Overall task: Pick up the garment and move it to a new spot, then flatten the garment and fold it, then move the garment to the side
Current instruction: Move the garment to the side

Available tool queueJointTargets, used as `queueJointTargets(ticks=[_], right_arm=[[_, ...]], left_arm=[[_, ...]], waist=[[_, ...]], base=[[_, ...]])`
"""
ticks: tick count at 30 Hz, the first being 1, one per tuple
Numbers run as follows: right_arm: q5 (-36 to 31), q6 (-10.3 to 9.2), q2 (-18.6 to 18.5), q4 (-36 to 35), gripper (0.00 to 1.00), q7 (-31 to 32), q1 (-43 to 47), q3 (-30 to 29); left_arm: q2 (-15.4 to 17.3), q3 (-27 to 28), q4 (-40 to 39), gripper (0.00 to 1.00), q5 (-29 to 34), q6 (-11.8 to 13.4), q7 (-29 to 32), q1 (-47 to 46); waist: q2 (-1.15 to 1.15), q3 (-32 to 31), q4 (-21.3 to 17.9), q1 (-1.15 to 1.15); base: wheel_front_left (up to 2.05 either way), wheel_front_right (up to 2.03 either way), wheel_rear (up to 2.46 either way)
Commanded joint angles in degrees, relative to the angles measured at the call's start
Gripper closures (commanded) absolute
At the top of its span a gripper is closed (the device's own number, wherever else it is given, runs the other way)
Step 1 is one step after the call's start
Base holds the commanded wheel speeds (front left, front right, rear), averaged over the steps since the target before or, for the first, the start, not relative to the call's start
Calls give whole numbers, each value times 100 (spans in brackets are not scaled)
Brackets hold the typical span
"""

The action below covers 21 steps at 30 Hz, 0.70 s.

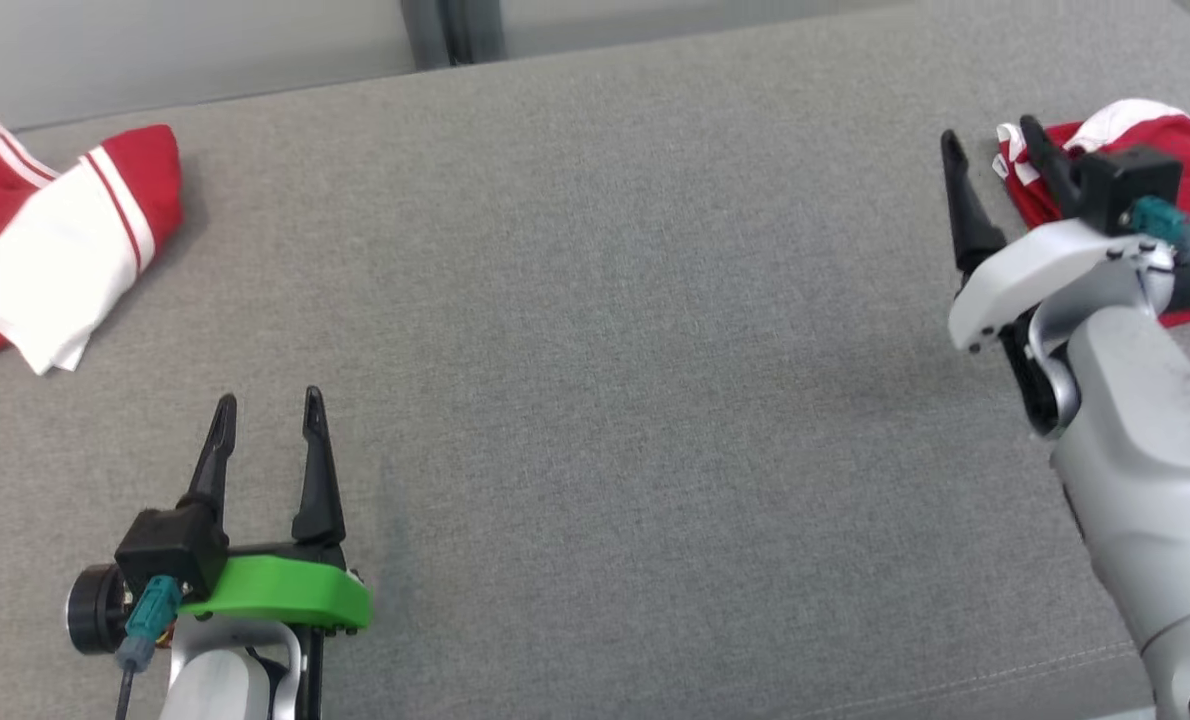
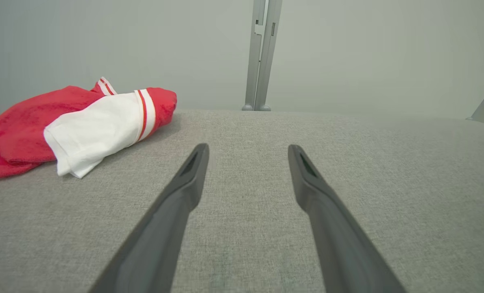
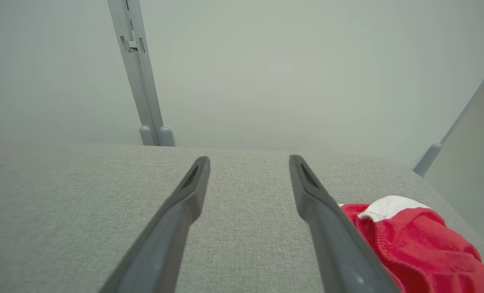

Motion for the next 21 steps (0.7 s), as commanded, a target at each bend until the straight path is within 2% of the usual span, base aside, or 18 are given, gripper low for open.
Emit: queueJointTargets(ticks=[1,6,10,15,21], right_arm=[[62,-8,103,-148,0,-15,287,36],[80,-8,309,-854,0,-15,1203,-157],[-165,-7,523,-1381,0,-15,1900,-323],[-525,-7,899,-2138,0,-15,2718,-514],[-492,-7,1125,-2759,0,-16,3510,-678]], left_arm=[[-18,47,29,0,-77,34,-33,143],[-77,149,70,0,-56,66,-40,487],[-101,226,52,0,-44,57,-38,757],[-149,288,5,0,-18,14,-38,1002],[-213,329,-21,0,-23,-42,-38,1143]], waist=[[0,-670,329,0],[0,-1018,455,0],[0,-1223,506,0],[0,-1336,523,0],[0,-1398,508,0]], base=[[0,0,0],[0,0,0],[0,0,0],[0,0,0],[0,0,0]])
